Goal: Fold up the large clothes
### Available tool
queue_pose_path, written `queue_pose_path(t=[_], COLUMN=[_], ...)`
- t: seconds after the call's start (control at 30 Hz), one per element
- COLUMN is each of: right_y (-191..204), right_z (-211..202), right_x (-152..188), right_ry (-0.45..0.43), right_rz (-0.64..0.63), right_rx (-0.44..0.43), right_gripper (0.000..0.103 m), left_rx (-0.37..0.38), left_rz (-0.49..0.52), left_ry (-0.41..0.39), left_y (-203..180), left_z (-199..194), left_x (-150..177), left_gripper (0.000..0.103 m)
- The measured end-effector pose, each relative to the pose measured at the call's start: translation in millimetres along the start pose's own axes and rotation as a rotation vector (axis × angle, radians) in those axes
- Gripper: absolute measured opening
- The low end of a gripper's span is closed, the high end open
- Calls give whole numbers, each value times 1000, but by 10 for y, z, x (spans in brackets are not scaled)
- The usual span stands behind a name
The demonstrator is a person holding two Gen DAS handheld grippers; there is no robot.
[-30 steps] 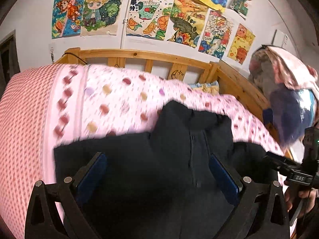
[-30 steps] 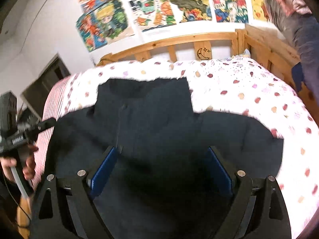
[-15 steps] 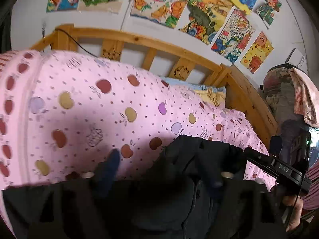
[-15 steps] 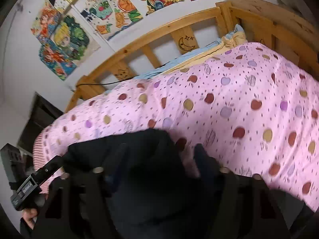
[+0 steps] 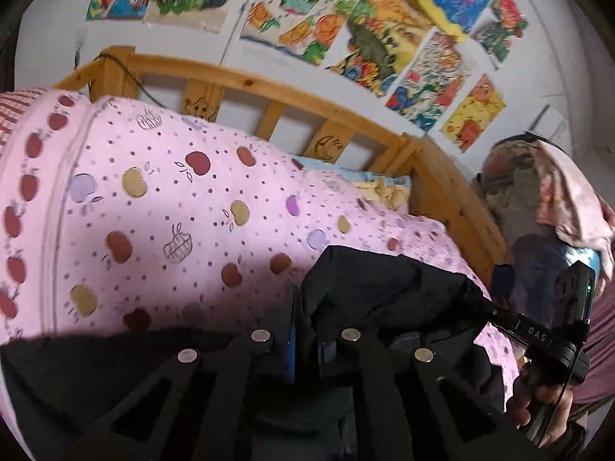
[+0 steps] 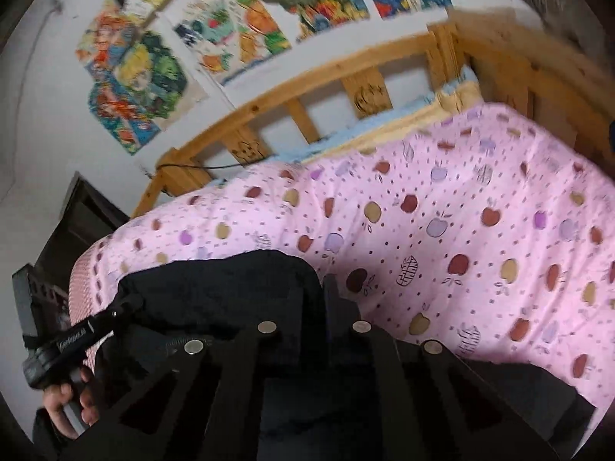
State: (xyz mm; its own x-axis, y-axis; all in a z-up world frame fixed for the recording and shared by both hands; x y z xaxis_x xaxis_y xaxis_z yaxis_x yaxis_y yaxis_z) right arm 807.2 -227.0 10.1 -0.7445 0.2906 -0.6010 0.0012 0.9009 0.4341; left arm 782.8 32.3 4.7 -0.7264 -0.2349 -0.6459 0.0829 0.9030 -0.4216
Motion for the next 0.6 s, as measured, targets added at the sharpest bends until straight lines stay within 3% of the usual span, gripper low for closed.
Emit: queue_pose_path(t=[0.4, 0.6], right_y=[24, -83], right_z=[-890, -1033], right_x=[421, 655], right_ry=[-81, -53], right_rz=[-145, -174], right_rx=[9, 1], right_gripper=[6, 6], left_rx=[23, -52], left_rz=[121, 239], left_ry=[-20, 78], left_y=[-189, -212], left_z=[-689, -670], left_x=[463, 804], left_gripper=[6, 5])
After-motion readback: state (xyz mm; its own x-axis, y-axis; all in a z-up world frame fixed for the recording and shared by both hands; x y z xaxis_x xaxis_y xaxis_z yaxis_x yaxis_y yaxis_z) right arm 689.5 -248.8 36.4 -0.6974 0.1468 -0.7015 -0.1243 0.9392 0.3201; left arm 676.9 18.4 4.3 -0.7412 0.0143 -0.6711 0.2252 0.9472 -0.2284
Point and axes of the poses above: each gripper's, at about its wrist camera, not at the fingertips, and z roughly the way its jaws point, y to its left, x to its underside, the point moved 4 cm from there along z, roughly the way its jaws point, and after that the axes turned 3 degrees about -y, right-handed, at the moved point
